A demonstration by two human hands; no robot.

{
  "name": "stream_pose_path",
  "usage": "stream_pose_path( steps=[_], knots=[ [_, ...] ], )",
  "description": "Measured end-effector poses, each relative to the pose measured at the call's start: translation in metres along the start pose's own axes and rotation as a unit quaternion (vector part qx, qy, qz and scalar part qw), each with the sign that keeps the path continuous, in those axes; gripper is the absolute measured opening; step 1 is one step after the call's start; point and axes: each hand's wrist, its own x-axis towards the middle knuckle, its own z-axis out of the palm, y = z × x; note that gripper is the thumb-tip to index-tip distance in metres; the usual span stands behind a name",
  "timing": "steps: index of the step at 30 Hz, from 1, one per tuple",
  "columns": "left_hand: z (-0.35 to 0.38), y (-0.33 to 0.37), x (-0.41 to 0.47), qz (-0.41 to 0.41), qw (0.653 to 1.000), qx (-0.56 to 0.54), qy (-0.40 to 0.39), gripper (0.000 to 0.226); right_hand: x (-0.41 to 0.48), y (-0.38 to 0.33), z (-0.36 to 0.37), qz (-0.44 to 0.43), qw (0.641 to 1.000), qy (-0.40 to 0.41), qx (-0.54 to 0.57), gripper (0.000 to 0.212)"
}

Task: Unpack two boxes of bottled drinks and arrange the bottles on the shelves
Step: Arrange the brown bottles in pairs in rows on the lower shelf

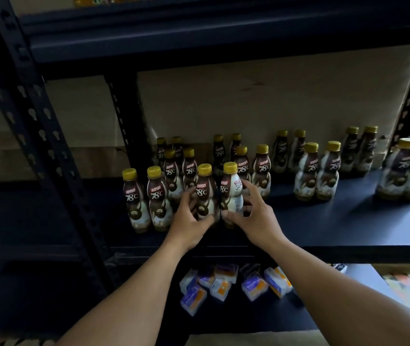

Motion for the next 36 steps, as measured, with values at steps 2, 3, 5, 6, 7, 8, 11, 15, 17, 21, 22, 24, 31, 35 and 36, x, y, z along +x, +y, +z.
stream_pose_path(
  steps=[2, 3, 5, 6, 7, 8, 11, 15, 17, 21, 22, 24, 31, 35, 36],
  knots=[
    [0.003, -0.005, -0.003, -0.001, 1.000, -0.009, 0.009, 0.084, 0.000, 0.005, 0.003, 0.005, 1.000, -0.006, 0.004, 0.095],
    [0.003, -0.005, -0.004, -0.003, 1.000, -0.015, 0.013, 0.083, 0.001, 0.007, 0.004, 0.009, 1.000, -0.006, 0.009, 0.099],
    [0.002, -0.004, -0.004, -0.008, 1.000, -0.025, 0.017, 0.078, 0.003, 0.009, 0.002, 0.022, 1.000, 0.000, 0.023, 0.101],
    [0.001, -0.005, -0.003, -0.007, 1.000, -0.023, 0.018, 0.078, 0.003, 0.009, 0.001, 0.027, 0.999, 0.003, 0.026, 0.101],
    [0.000, -0.005, -0.003, -0.005, 1.000, -0.020, 0.017, 0.080, 0.003, 0.008, 0.001, 0.027, 0.999, 0.006, 0.024, 0.102],
    [0.000, -0.005, -0.003, -0.005, 1.000, -0.015, 0.012, 0.082, 0.002, 0.008, 0.002, 0.024, 1.000, 0.006, 0.018, 0.102],
    [0.000, -0.004, -0.003, -0.001, 1.000, -0.007, 0.005, 0.080, 0.004, 0.012, 0.006, 0.012, 1.000, 0.003, 0.003, 0.101],
    [-0.002, -0.005, -0.002, 0.012, 1.000, 0.005, 0.014, 0.067, 0.004, 0.013, 0.005, 0.018, 1.000, -0.013, 0.006, 0.094],
    [-0.002, -0.006, -0.003, 0.019, 1.000, 0.012, 0.015, 0.057, 0.003, 0.012, 0.005, 0.019, 0.999, -0.026, 0.007, 0.097],
    [-0.001, -0.005, -0.005, 0.031, 0.999, 0.004, 0.010, 0.050, 0.003, 0.010, 0.008, 0.004, 0.999, -0.020, -0.029, 0.107],
    [-0.001, -0.005, -0.005, 0.032, 0.999, 0.003, 0.009, 0.051, 0.003, 0.010, 0.008, 0.002, 0.999, -0.023, -0.029, 0.104],
    [-0.001, -0.005, -0.005, 0.033, 0.999, -0.002, 0.010, 0.055, 0.004, 0.010, 0.008, -0.001, 0.999, -0.027, -0.031, 0.095],
    [-0.001, -0.005, -0.006, 0.040, 0.999, -0.007, 0.015, 0.053, 0.002, 0.009, 0.007, -0.011, 0.999, -0.025, -0.034, 0.085],
    [0.000, -0.006, -0.004, 0.038, 0.999, -0.017, 0.016, 0.053, 0.001, 0.010, 0.005, -0.010, 1.000, -0.016, -0.022, 0.083],
    [0.000, -0.007, -0.004, 0.038, 0.999, -0.016, 0.018, 0.053, 0.002, 0.011, 0.005, -0.008, 1.000, -0.017, -0.020, 0.083]
  ],
)
